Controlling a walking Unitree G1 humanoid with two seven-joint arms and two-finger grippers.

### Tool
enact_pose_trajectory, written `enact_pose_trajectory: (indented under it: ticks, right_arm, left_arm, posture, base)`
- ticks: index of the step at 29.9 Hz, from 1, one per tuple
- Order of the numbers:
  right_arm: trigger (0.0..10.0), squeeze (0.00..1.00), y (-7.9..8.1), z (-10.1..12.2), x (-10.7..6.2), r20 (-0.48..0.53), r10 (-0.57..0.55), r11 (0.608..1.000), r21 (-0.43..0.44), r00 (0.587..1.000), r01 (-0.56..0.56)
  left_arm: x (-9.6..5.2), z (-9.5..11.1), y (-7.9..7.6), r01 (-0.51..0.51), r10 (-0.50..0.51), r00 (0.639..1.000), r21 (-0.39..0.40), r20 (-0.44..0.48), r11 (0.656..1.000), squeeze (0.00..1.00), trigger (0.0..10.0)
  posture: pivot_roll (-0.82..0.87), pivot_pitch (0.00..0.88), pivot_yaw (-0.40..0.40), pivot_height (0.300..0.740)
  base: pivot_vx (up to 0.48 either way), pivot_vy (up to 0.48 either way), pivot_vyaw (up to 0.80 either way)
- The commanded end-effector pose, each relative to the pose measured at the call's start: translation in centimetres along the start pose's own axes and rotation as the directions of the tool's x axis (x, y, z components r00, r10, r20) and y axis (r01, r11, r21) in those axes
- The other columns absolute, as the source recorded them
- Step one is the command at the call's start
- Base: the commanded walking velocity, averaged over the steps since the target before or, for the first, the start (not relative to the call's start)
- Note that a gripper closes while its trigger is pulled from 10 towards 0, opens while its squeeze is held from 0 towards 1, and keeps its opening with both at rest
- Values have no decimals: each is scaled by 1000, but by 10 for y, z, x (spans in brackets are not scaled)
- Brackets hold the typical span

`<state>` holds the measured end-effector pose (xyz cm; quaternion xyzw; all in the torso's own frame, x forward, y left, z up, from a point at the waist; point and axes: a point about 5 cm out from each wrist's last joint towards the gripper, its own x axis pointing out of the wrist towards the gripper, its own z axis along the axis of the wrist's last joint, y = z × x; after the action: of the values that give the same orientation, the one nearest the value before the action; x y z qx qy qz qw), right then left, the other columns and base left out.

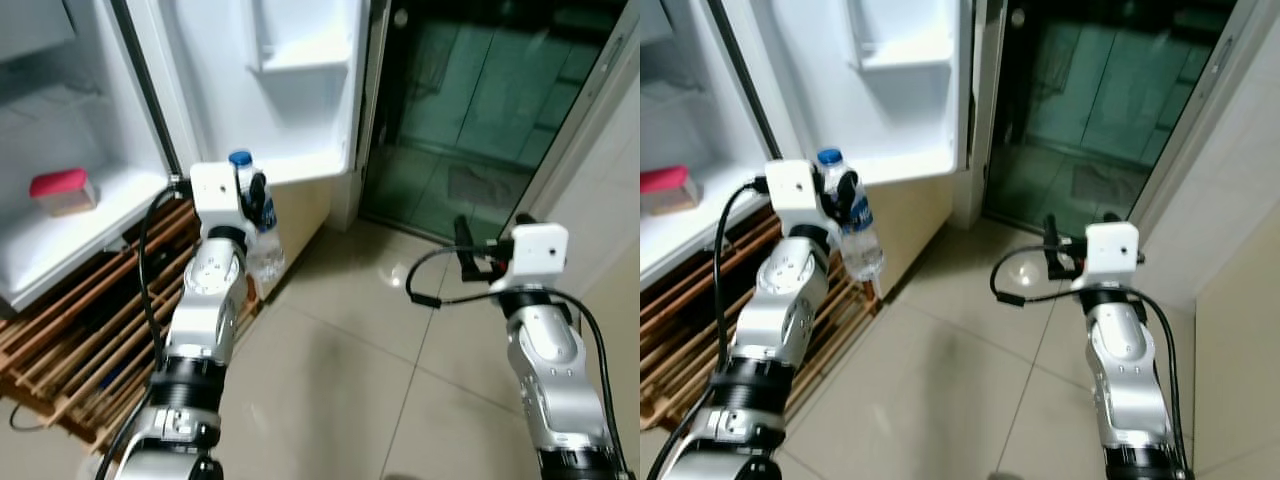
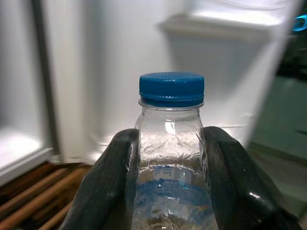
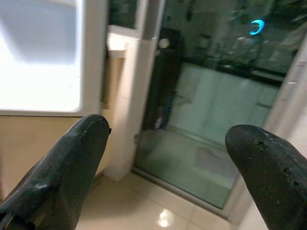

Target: Restocking fridge

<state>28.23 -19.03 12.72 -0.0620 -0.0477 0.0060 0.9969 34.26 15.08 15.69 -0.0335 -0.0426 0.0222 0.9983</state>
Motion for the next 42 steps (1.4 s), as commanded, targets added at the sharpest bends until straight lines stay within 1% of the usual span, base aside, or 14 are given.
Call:
enact_pose_trajectory:
  ticks: [1, 6, 16, 17, 21, 22, 26, 29, 31, 33, 36, 37, 38, 42]
  right_arm:
    - [10000, 0, 1, 2, 1, 2, 5, 1000, 5, 1000, -5]
    - [10000, 0, 2, 3, 5, 6, 9, 1000, 8, 1000, -9]
    - [10000, 0, 5, 4, 8, 10, 20, 1000, 9, 1000, -20]
    - [10000, 0, 5, 5, 8, 13, 22, 1000, 8, 1000, -22]
    - [10000, 0, 4, 6, 8, 19, 25, 1000, 7, 1000, -25]
    - [10000, 0, 6, 11, 8, 33, 42, 999, 27, 999, -43]
    - [10000, 0, 11, 18, 9, 46, 74, 997, 30, 996, -76]
    - [10000, 0, 16, 20, 11, 50, 109, 994, 26, 993, -110]
    - [10000, 0, 20, 20, 10, 41, 136, 990, 21, 990, -137]
    - [10000, 0, 21, 20, 9, 40, 141, 990, 24, 989, -142]
    - [10000, 0, 24, 21, 7, 32, 157, 987, 31, 987, -158]
    - [10000, 0, 24, 21, 7, 32, 157, 987, 31, 987, -158]
    - [10000, 0, 29, 22, 6, 32, 172, 984, 45, 984, -174]
    - [10000, 0, 36, 23, 2, 37, 209, 976, 60, 977, -211]
  left_arm:
    - [5, 12, -5, 10, -10, 999, 12, 39, 1000, 0, 10000]
    - [6, 19, -8, 44, -47, 997, 45, 61, 998, 0, 10000]
    - [8, 30, -15, 83, -87, 991, 43, 102, 996, 0, 10000]
    - [10, 36, -16, 103, -109, 985, 48, 132, 993, 0, 10000]
    - [15, 47, -14, 104, -110, 981, 46, 159, 994, 0, 10000]
    - [20, 61, -13, 84, -96, 975, 70, 201, 994, 0, 10000]
    - [29, 81, -7, 47, -58, 969, 50, 242, 998, 0, 10000]
    - [41, 98, -5, 58, -66, 961, 36, 267, 998, 0, 10000]
    - [51, 111, -10, 81, -90, 956, 42, 278, 996, 0, 10000]
    - [54, 114, -11, 88, -98, 955, 46, 280, 995, 0, 10000]
    - [64, 122, -25, 157, -169, 947, 66, 274, 985, 0, 10000]
    - [64, 122, -25, 157, -169, 947, 66, 274, 985, 0, 10000]
    - [71, 121, -32, 183, -196, 947, 76, 253, 980, 0, 10000]
    - [77, 121, -38, 195, -212, 947, 92, 243, 976, 0, 10000]
  posture:
    - [-148, 0, 5, 711]
    - [-142, 0, 3, 711]
    - [-140, 0, 0, 711]
    - [-143, 0, -1, 711]
    - [-143, 0, -1, 711]
    - [-147, 0, 2, 711]
    - [-150, 0, 8, 711]
    - [-160, 0, 33, 711]
    - [-163, 0, 38, 711]
    - [-165, 0, 51, 711]
    - [-163, 1, 76, 711]
    - [-163, 1, 76, 711]
    - [-164, 8, 90, 711]
    - [-170, 22, 116, 711]
  base:
    - [454, 0, 0]
    - [471, 0, 0]
    - [480, 0, 0]
    - [480, 0, 0]
    - [480, 0, 0]
    - [330, 0, 0]
    - [0, 0, 719]
    - [0, 0, 744]
    - [0, 0, 366]
    - [0, 0, 0]
    - [0, 0, 0]
    - [0, 0, 0]
    - [0, 0, 0]
    - [0, 0, 0]
